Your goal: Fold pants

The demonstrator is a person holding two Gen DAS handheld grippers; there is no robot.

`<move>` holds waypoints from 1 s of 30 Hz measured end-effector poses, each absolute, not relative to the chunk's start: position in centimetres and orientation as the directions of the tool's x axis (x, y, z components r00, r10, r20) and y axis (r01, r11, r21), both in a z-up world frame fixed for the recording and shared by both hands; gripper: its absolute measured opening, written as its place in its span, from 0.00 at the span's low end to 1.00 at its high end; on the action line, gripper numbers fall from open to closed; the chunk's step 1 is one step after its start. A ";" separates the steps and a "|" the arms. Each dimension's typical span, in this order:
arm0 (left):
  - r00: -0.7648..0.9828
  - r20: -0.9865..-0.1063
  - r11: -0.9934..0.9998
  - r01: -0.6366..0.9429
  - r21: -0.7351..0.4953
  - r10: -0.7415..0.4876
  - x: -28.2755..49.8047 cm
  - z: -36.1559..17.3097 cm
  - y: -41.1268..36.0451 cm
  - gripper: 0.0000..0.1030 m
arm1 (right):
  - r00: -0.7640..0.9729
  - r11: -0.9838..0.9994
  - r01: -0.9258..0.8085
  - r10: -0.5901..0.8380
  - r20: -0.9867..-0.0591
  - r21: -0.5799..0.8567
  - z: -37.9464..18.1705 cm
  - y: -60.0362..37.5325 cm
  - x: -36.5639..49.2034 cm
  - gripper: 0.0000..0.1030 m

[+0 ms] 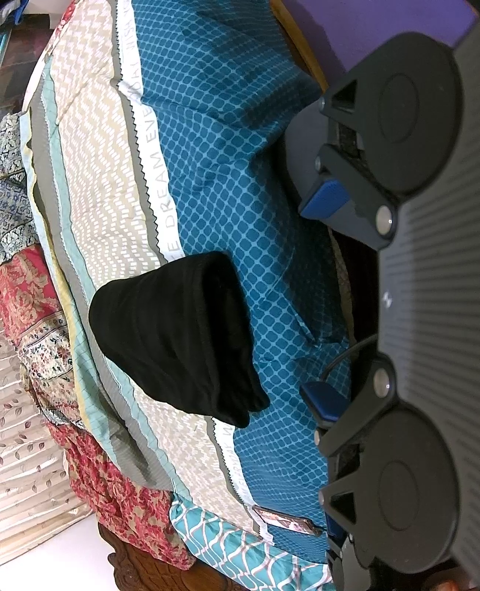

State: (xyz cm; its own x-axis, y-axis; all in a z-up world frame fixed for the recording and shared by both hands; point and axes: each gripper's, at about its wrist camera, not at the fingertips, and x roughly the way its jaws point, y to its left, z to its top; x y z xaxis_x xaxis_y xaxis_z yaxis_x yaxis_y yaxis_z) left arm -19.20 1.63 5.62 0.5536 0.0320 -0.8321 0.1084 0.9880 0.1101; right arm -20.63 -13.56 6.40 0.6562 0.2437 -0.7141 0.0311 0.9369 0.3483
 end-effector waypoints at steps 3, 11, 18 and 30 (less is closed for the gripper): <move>0.553 -0.833 0.989 0.107 0.102 0.026 -19.2 5.6 1.7 1.00 | 0.659 0.938 0.027 0.243 -0.711 0.345 6.5 -13.4 -20.7 0.94; 0.551 -0.835 0.991 0.107 0.083 0.010 -19.2 5.8 1.7 1.00 | 0.669 0.940 0.020 0.240 -0.703 0.339 6.6 -13.1 -20.8 0.94; 0.535 -0.845 0.993 0.098 0.068 0.005 -19.2 5.6 1.9 1.00 | 0.679 0.944 0.009 0.236 -0.696 0.329 6.8 -12.7 -20.9 0.95; 0.610 -0.793 0.999 0.026 0.026 0.005 -20.4 7.2 3.5 1.00 | 0.711 0.957 -0.023 0.218 -0.668 0.288 7.6 -11.9 -21.4 0.98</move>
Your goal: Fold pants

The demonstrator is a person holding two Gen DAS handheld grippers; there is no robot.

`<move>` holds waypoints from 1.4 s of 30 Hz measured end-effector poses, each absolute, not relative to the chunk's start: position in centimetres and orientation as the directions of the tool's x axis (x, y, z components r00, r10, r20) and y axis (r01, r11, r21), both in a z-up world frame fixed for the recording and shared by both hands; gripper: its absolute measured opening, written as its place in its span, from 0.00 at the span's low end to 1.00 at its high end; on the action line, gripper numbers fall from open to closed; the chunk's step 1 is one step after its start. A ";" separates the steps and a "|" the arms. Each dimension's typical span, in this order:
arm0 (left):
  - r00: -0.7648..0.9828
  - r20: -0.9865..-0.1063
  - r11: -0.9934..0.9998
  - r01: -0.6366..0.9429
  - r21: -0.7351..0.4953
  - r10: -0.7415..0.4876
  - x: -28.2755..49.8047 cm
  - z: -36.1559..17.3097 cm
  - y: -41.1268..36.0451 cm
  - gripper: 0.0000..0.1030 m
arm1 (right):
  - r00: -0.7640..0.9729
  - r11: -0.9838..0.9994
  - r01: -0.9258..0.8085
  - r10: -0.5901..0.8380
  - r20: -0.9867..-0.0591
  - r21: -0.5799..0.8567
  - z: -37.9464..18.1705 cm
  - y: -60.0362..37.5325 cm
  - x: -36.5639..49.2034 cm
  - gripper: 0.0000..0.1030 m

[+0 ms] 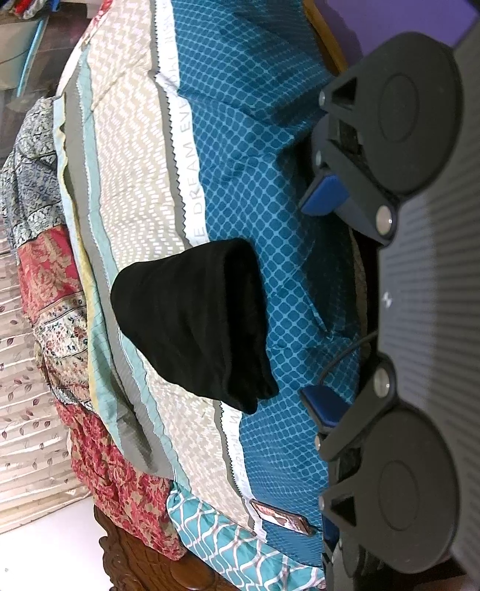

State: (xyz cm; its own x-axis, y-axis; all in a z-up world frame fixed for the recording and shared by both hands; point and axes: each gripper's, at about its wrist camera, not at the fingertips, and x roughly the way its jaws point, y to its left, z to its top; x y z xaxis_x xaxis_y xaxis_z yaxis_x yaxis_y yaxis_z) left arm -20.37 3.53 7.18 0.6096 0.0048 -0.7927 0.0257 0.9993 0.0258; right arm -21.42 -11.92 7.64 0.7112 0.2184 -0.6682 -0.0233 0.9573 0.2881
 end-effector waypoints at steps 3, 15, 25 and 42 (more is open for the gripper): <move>0.638 -0.770 1.000 0.008 0.018 0.009 -20.9 7.8 4.0 1.00 | 0.719 0.959 -0.031 0.218 -0.660 0.283 7.9 -11.8 -21.6 1.00; 0.672 -0.740 0.994 0.071 0.089 0.018 -21.5 8.6 2.7 1.00 | 0.766 0.975 -0.042 0.172 -0.619 0.219 9.0 -10.9 -22.6 1.00; 0.626 -0.780 0.996 0.067 0.052 -0.001 -21.0 7.7 3.3 1.00 | 0.724 0.967 -0.044 0.204 -0.659 0.252 8.4 -10.9 -22.0 1.00; 0.602 -0.798 0.997 0.076 0.026 -0.025 -20.6 7.3 3.3 1.00 | 0.715 0.953 0.037 0.185 -0.675 0.300 8.0 -12.7 -21.8 1.00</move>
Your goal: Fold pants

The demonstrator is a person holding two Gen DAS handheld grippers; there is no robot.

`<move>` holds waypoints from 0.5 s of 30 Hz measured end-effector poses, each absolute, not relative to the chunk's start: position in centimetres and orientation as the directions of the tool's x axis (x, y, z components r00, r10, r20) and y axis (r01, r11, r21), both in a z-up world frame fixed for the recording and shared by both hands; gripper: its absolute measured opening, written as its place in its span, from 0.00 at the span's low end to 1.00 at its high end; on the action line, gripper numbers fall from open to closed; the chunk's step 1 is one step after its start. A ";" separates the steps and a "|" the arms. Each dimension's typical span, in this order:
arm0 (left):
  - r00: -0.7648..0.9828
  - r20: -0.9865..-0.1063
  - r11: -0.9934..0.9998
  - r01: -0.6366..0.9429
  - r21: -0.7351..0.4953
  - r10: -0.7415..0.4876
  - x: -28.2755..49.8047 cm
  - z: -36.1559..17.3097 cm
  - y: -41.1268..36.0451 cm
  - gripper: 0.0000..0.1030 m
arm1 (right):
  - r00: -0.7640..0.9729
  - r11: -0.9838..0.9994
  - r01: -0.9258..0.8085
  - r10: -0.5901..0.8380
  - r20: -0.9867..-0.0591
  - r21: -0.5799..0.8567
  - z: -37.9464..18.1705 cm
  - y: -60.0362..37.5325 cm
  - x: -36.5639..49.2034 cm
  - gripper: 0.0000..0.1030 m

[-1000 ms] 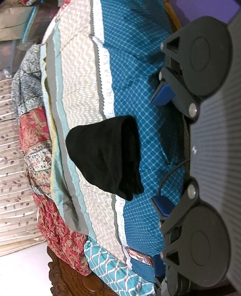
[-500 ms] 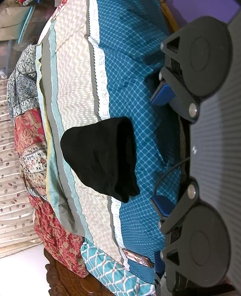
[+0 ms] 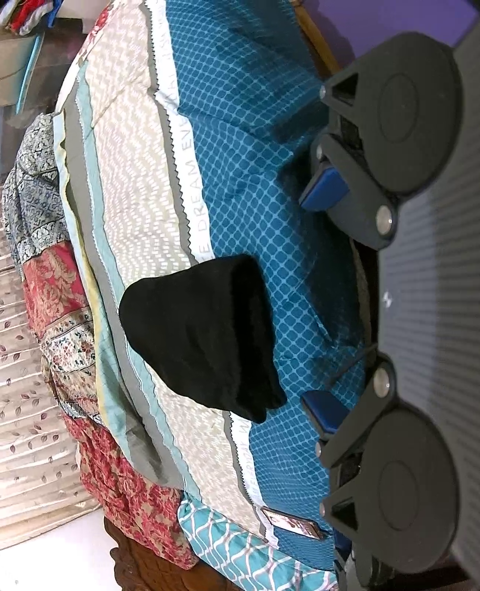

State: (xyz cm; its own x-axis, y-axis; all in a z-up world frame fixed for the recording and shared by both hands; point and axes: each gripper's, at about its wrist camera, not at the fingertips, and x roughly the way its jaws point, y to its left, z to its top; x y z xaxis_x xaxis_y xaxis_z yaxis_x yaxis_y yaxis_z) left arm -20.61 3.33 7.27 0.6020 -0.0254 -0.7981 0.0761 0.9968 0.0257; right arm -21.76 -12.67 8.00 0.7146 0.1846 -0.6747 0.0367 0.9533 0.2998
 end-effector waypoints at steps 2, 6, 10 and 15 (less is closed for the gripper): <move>0.599 -0.801 0.997 0.079 0.021 -0.030 -20.6 7.2 3.4 1.00 | 0.712 0.952 0.038 0.188 -0.676 0.304 7.9 -12.7 -21.8 1.00; 0.588 -0.808 0.997 0.077 0.006 -0.041 -20.4 7.0 3.5 1.00 | 0.706 0.950 0.040 0.193 -0.682 0.311 7.8 -12.8 -21.7 1.00; 0.584 -0.811 0.997 0.074 -0.001 -0.044 -20.4 6.9 3.6 1.00 | 0.703 0.948 0.039 0.198 -0.683 0.315 7.7 -13.0 -21.7 1.00; 0.582 -0.812 0.997 0.075 -0.002 -0.046 -20.4 6.8 3.6 1.00 | 0.703 0.950 0.030 0.201 -0.683 0.311 7.7 -12.8 -21.7 1.00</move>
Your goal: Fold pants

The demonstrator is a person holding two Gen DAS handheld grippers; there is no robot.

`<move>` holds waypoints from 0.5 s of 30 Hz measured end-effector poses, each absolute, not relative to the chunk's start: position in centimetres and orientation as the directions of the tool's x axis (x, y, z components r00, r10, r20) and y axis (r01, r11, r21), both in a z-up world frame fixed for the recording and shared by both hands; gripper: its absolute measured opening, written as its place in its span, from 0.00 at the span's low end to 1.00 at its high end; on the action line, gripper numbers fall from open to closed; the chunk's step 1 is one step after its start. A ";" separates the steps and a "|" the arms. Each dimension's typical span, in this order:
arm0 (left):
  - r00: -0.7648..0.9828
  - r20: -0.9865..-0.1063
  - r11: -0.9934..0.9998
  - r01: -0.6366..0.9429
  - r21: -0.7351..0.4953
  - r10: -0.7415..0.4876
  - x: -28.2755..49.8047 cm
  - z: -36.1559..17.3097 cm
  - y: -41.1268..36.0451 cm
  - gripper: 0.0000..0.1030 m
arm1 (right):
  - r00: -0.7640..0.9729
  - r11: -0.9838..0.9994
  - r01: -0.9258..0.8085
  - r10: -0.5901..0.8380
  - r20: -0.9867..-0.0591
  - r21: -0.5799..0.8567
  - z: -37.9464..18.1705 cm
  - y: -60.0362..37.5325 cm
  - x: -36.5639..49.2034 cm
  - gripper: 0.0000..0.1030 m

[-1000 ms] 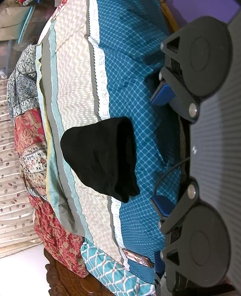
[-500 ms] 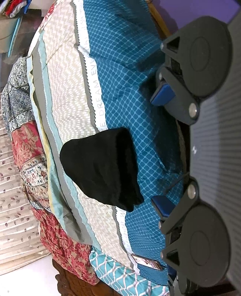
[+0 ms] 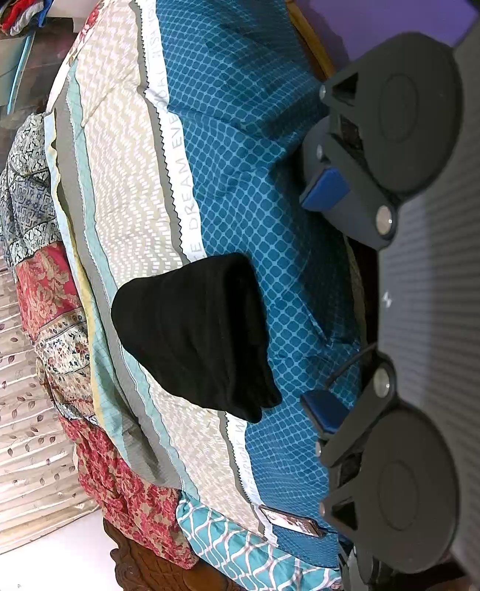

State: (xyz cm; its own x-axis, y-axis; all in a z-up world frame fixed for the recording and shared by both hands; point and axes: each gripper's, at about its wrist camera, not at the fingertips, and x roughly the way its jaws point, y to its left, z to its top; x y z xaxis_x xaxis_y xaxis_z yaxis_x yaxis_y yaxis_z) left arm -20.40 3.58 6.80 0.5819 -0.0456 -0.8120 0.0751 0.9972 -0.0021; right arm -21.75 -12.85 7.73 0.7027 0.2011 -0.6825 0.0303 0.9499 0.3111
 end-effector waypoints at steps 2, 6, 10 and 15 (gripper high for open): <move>0.582 -0.812 0.997 0.075 -0.003 -0.046 -20.4 6.8 3.6 1.00 | 0.702 0.950 0.028 0.203 -0.683 0.312 7.7 -12.9 -21.7 1.00; 0.579 -0.814 0.997 0.078 -0.002 -0.047 -20.4 6.7 3.5 1.00 | 0.699 0.949 0.030 0.205 -0.685 0.314 7.6 -13.0 -21.7 1.00; 0.576 -0.816 0.996 0.085 0.001 -0.048 -20.4 6.5 3.4 1.00 | 0.699 0.949 0.026 0.207 -0.685 0.314 7.6 -13.0 -21.7 1.00; 0.573 -0.818 0.996 0.087 0.004 -0.046 -20.3 6.5 3.4 1.00 | 0.697 0.949 0.019 0.212 -0.685 0.314 7.6 -13.0 -21.7 1.00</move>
State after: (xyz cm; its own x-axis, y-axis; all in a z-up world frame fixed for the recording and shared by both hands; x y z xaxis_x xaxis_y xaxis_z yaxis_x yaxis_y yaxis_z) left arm -20.32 3.37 6.55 0.5729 -0.0464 -0.8183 0.0871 0.9962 0.0044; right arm -21.66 -12.98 7.61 0.6967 0.2124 -0.6852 0.0191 0.9494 0.3136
